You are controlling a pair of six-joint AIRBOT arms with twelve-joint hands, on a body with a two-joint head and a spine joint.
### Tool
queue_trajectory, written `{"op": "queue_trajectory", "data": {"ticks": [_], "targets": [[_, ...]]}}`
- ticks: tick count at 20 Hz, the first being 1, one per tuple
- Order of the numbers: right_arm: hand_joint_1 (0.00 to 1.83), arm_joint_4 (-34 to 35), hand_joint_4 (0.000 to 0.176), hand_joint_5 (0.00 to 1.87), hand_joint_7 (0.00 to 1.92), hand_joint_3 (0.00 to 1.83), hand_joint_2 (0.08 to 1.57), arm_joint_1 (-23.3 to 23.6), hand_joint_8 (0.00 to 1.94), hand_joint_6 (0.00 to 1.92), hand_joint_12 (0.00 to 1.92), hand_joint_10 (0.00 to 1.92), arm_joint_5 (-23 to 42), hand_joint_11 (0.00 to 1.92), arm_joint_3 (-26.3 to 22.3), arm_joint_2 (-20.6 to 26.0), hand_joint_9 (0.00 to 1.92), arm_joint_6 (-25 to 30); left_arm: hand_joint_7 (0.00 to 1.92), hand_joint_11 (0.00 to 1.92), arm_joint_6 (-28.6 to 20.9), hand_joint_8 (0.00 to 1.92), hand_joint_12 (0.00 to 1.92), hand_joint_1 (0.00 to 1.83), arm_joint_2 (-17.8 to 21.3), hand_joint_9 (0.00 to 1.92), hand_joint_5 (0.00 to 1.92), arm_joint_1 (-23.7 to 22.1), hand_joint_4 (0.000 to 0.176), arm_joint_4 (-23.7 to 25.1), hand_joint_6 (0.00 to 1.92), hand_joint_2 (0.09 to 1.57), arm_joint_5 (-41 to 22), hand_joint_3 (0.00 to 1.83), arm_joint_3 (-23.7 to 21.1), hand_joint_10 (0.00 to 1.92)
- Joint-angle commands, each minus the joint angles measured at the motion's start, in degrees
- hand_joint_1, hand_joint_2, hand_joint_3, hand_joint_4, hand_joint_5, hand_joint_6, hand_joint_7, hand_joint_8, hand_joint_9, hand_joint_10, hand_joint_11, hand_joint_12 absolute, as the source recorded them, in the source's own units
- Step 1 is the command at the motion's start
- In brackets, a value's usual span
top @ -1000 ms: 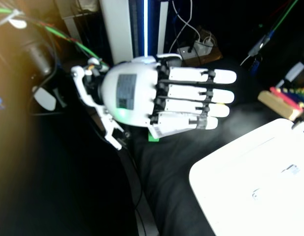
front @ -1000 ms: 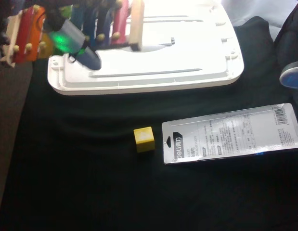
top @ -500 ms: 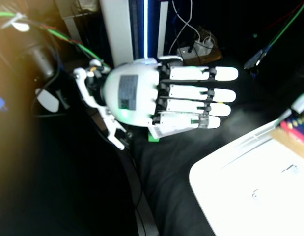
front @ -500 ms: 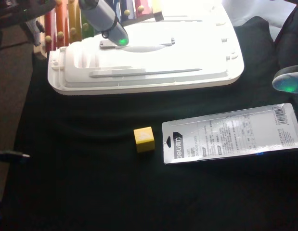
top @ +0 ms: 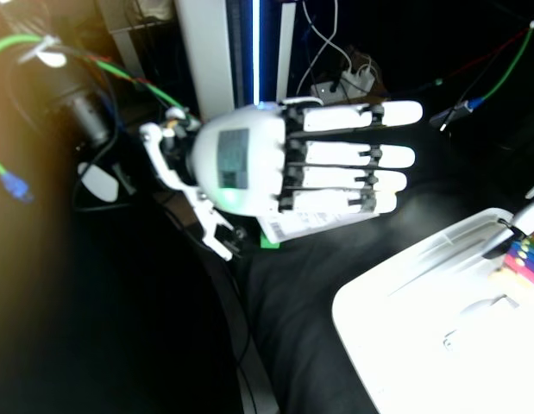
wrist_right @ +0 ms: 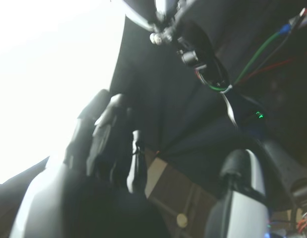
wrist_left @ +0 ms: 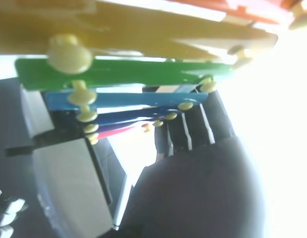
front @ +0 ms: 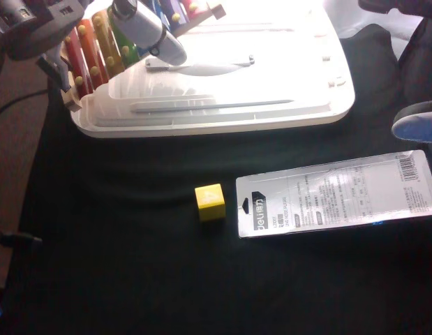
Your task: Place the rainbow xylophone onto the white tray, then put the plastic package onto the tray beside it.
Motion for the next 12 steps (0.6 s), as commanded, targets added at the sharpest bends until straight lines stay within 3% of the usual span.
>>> {"op": "queue_trajectory", "data": {"ticks": [1, 2, 3, 4, 5, 6, 7, 8, 10, 11, 12], "targets": [[0.79, 2.29, 0.096, 0.30, 0.50, 0.00, 0.79, 0.43, 0.00, 0.00, 0.69, 0.00, 6.84, 0.25, 0.17, 0.02, 0.54, 0.46, 0.83, 0.45, -0.22, 1.25, 1.19, 1.34, -0.27, 0.68, 0.61, -0.13, 0.000, -1.58, 0.55, 1.17, -5.39, 0.00, 0.45, 0.83], [0.83, 2.22, 0.098, 0.29, 0.51, 0.00, 0.78, 0.43, 0.00, 0.00, 0.62, 0.00, 6.88, 0.28, 0.17, 0.02, 0.55, 0.47, 0.83, 0.51, -0.22, 1.25, 1.24, 1.33, -0.53, 0.70, 0.61, 0.47, 0.000, -2.93, 0.53, 1.17, -5.52, 0.00, 1.00, 0.78], [0.83, 2.13, 0.095, 0.28, 0.51, 0.00, 0.77, 0.43, 0.00, 0.00, 0.60, 0.00, 6.89, 0.28, 0.17, 0.02, 0.54, 0.47, 0.61, 0.54, -0.22, 0.78, 1.16, 1.22, -0.97, 0.66, 0.58, 0.93, 0.000, -4.14, 0.48, 1.13, -5.82, 0.00, 1.74, 0.69], [0.84, 2.07, 0.099, 0.29, 0.51, 0.00, 0.77, 0.43, 0.00, 0.00, 0.59, 0.00, 6.91, 0.28, 0.17, 0.02, 0.54, 0.47, 0.64, 0.58, -0.22, 0.51, 1.06, 1.18, -1.27, 0.70, 0.61, 1.32, 0.000, -5.19, 0.46, 1.10, -6.03, 0.00, 2.32, 0.56], [0.83, 2.04, 0.088, 0.28, 0.51, 0.00, 0.77, 0.43, 0.00, 0.00, 0.59, 0.00, 6.92, 0.30, 0.17, 0.02, 0.55, 0.48, 0.68, 0.61, -0.22, 0.33, 1.03, 1.17, -1.38, 0.73, 0.62, 1.54, 0.000, -5.94, 0.40, 1.09, -6.07, 0.00, 2.61, 0.44], [0.84, 1.98, 0.085, 0.29, 0.52, 0.00, 0.78, 0.43, 0.00, 0.00, 0.54, 0.00, 6.94, 0.33, 0.17, 0.02, 0.55, 0.48, 0.72, 0.49, -0.26, 0.22, 1.08, 1.14, -1.52, 0.71, 0.63, 1.59, 0.000, -6.34, 0.36, 1.09, -6.11, 0.00, 2.87, 0.36], [0.84, 1.89, 0.085, 0.29, 0.52, 0.00, 0.78, 0.43, 0.00, 0.00, 0.54, 0.00, 6.98, 0.33, 0.17, 0.02, 0.55, 0.48, 0.72, 0.49, -0.30, 0.22, 1.08, 1.14, -1.78, 0.71, 0.63, 1.57, 0.000, -6.36, 0.36, 1.09, -6.20, 0.00, 3.01, 0.36], [0.86, 1.83, 0.077, 0.29, 0.52, 0.00, 0.78, 0.43, 0.00, 0.00, 0.47, 0.00, 7.00, 0.36, 0.17, 0.02, 0.54, 0.48, 0.79, 0.38, -0.42, 0.14, 1.23, 1.11, -2.14, 0.67, 0.67, 1.53, 0.000, -6.36, 0.27, 1.11, -6.49, 0.00, 3.21, 0.44], [0.86, 1.82, 0.074, 0.28, 0.51, 0.00, 0.78, 0.43, 0.00, 0.00, 0.45, 0.00, 7.08, 0.35, 0.27, 0.02, 0.53, 0.48, 0.80, 0.36, -0.65, 0.15, 1.34, 1.16, -2.68, 0.57, 0.67, 1.33, 0.000, -6.34, 0.24, 1.13, -6.88, 0.00, 3.65, 0.75], [0.86, 1.82, 0.085, 0.28, 0.50, 0.00, 0.77, 0.43, 0.00, 0.00, 0.39, 0.00, 7.12, 0.35, 0.28, 0.02, 0.52, 0.48, 0.78, 0.49, -0.65, 0.28, 1.25, 1.23, -3.00, 0.64, 0.65, 1.23, 0.000, -6.06, 0.25, 1.12, -7.13, 0.00, 3.73, 0.79], [0.86, 1.82, 0.084, 0.28, 0.50, 0.00, 0.77, 0.43, 0.00, 0.00, 0.38, 0.00, 7.21, 0.34, 0.28, 0.02, 0.51, 0.51, 0.83, 0.59, -0.65, 1.03, 1.20, 1.31, -3.34, 0.69, 0.66, 1.13, 0.000, -5.92, 0.25, 1.15, -7.21, 0.02, 3.90, 0.79]]}}
